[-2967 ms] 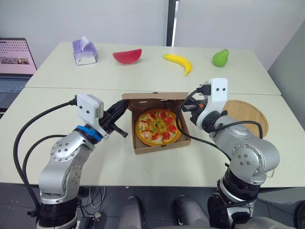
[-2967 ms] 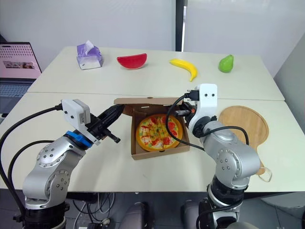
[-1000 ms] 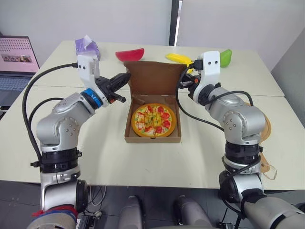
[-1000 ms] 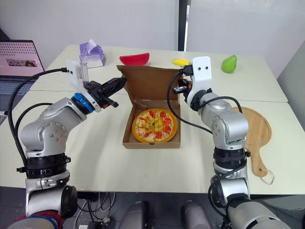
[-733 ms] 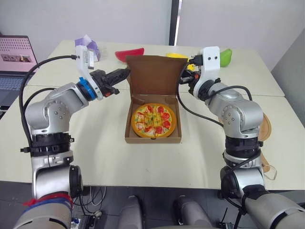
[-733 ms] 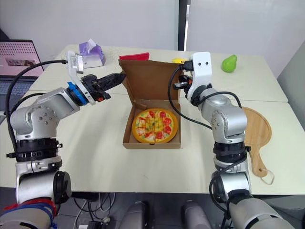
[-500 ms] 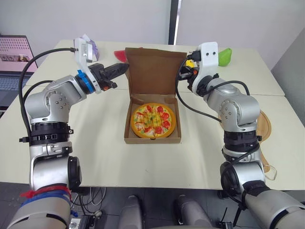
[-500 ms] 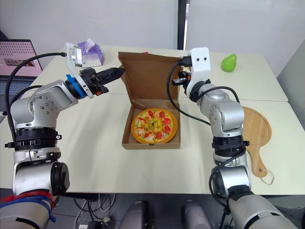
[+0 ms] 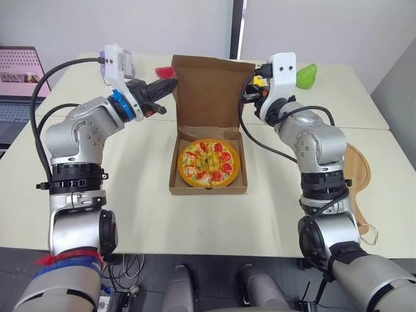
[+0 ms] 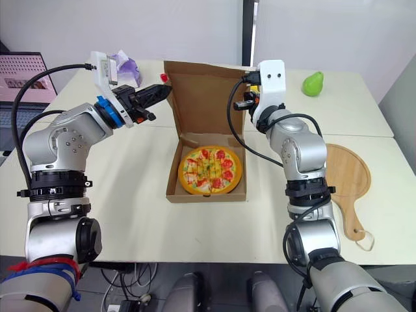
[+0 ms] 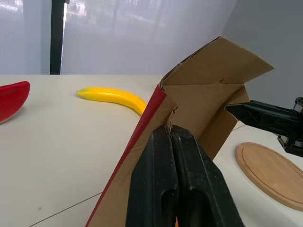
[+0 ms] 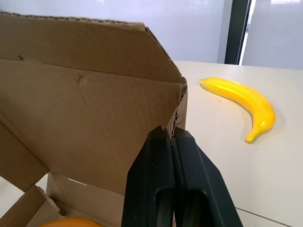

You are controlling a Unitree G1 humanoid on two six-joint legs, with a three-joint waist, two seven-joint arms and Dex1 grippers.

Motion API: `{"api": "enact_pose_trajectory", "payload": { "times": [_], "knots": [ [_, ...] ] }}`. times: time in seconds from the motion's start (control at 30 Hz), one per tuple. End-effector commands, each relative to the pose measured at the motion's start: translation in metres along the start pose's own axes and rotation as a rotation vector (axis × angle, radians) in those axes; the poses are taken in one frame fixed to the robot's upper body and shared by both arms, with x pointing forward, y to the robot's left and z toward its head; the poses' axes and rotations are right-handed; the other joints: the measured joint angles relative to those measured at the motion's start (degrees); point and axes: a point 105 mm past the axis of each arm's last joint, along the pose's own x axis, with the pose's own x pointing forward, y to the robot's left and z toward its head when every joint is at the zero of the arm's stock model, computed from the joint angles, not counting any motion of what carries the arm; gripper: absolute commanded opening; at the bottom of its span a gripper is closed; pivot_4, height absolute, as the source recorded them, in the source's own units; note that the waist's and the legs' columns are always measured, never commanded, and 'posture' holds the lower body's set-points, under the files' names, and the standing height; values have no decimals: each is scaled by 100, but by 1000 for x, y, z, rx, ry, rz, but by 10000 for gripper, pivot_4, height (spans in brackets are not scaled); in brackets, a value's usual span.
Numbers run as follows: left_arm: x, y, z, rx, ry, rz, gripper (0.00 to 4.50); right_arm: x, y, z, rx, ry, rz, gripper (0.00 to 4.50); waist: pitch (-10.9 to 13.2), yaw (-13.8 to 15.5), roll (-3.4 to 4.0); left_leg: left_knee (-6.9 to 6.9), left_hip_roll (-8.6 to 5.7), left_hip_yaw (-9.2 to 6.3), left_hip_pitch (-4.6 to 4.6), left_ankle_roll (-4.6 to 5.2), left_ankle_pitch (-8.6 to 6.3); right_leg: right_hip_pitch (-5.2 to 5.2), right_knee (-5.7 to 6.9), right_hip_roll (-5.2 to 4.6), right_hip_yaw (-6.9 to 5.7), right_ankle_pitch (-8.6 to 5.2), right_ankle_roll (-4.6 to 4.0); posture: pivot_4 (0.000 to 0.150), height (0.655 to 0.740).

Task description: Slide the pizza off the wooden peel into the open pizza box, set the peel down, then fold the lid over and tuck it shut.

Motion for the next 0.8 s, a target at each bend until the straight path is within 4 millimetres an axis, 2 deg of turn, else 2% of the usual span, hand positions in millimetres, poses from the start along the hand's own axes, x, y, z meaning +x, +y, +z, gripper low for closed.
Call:
{"api": "enact_pose_trajectory", "payload": {
  "times": [0.03, 0.17, 0.37, 0.8],
  "knots": [
    [3, -15, 21, 34, -49, -56, 0, 3, 7, 18, -21, -60, 18, 513, 0, -2, 0, 1, 0, 0, 0, 0, 0, 0, 0, 0, 0, 0, 0, 1500, 7400],
    [3, -16, 16, 19, -33, -67, 0, 7, 7, 16, -21, -56, 18, 513, 0, 0, 0, 1, 0, 0, -1, 0, 0, 0, 0, 0, -1, 0, 0, 1500, 7400],
    [13, -10, 22, -47, -62, -56, 0, 13, 6, 13, -19, -50, 17, 513, 0, 2, 0, 7, 0, -1, -1, 0, 0, 1, 3, 0, -2, 0, 0, 1500, 7400],
    [24, -8, 33, 31, -80, -51, 0, 24, -4, 21, -14, -60, -18, 513, 1, -7, 1, 7, 0, 0, -1, 0, 0, 0, 4, 2, 1, 0, 0, 1500, 7400]
  ]
}}
